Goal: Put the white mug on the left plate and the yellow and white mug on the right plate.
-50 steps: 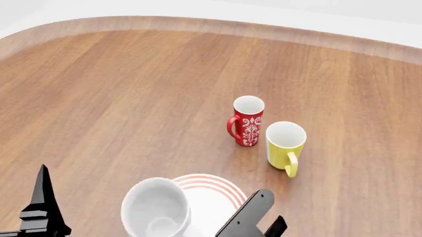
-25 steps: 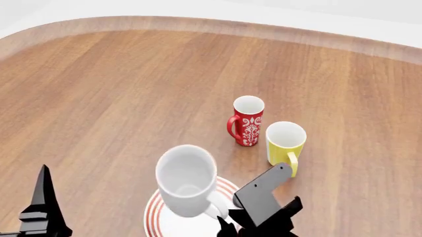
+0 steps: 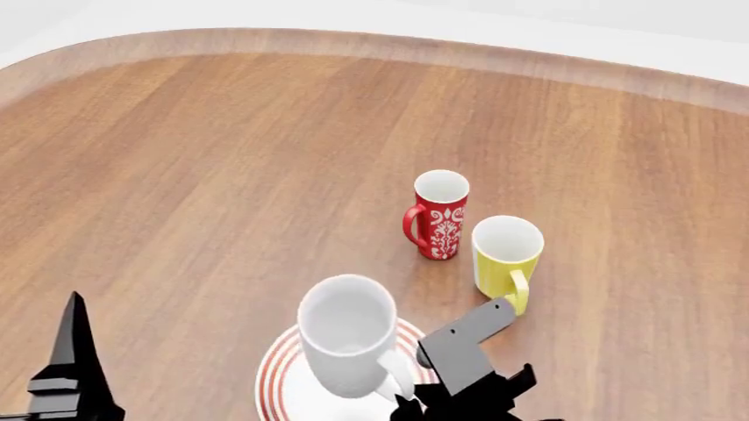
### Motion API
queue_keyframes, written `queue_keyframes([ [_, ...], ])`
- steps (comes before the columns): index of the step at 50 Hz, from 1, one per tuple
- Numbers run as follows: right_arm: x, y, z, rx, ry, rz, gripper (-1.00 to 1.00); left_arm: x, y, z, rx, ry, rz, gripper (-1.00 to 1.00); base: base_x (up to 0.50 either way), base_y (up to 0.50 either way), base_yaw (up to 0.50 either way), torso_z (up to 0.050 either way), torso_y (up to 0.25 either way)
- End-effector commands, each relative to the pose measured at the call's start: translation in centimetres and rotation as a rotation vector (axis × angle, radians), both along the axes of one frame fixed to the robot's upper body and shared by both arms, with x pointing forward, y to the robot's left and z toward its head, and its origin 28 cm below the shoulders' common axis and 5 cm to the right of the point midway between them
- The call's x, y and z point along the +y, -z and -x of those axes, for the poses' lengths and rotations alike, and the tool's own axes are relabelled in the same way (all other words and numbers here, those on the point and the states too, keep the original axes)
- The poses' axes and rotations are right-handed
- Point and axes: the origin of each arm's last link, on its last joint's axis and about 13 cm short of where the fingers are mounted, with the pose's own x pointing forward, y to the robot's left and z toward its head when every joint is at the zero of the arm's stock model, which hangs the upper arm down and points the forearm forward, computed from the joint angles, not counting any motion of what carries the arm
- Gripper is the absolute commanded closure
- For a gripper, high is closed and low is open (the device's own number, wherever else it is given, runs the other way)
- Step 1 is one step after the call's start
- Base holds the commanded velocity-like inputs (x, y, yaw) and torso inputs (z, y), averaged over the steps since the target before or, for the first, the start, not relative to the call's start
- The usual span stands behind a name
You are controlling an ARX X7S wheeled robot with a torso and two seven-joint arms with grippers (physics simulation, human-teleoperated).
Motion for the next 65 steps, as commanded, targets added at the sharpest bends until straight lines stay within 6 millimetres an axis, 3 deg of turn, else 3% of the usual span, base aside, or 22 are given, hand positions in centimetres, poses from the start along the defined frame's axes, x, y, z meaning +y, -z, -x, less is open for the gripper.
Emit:
queue_keyframes([
  [1, 0.3, 0.7, -1.2, 0.037, 0.021, 0.009, 1.00, 0.1, -0.2, 0.2, -0.003, 0.000, 0.008, -1.00, 0.00, 0.00, 0.00, 0.000, 0.000],
  [27, 0.9, 1.3, -2.1, 0.072, 0.029, 0.033, 1.00, 0.1, -0.3, 0.5, -0.012, -0.011, -0.002, -1.00, 0.00, 0.00, 0.00, 0.000, 0.000],
  [28, 0.9, 1.4, -2.0, 0.073, 0.023, 0.031, -1.00, 0.1, -0.3, 0.5, -0.013, -0.011, -0.001, -1.00, 0.00, 0.00, 0.00, 0.000, 0.000],
  [33, 0.5, 1.3, -1.3, 0.067, 0.039, 0.026, -1.00, 0.1, -0.5, 0.4, -0.012, -0.012, -0.001, -1.00, 0.00, 0.00, 0.00, 0.000, 0.000],
  [40, -1.0, 0.6, 2.0, 0.042, 0.056, 0.014, -1.00, 0.0, -0.3, 0.4, -0.010, -0.008, -0.004, -1.00, 0.00, 0.00, 0.00, 0.000, 0.000],
  [46, -2.7, -1.9, 5.7, -0.046, 0.096, -0.009, -1.00, -0.1, -0.4, 0.3, -0.009, -0.003, -0.008, -1.00, 0.00, 0.00, 0.00, 0.000, 0.000],
  [50, -3.2, -4.0, 7.1, -0.135, 0.114, -0.055, -1.00, -0.2, -0.3, 0.1, -0.007, -0.001, -0.012, -1.00, 0.00, 0.00, 0.00, 0.000, 0.000],
  [57, -3.6, -7.9, 7.7, -0.337, 0.173, -0.126, -1.00, 0.0, -0.4, -0.1, -0.009, 0.001, -0.012, -1.00, 0.00, 0.00, 0.00, 0.000, 0.000],
  [65, -4.1, -9.2, 6.4, -0.488, 0.226, -0.201, -1.00, 0.1, -0.6, -0.1, -0.013, -0.003, -0.012, -1.00, 0.00, 0.00, 0.00, 0.000, 0.000],
])
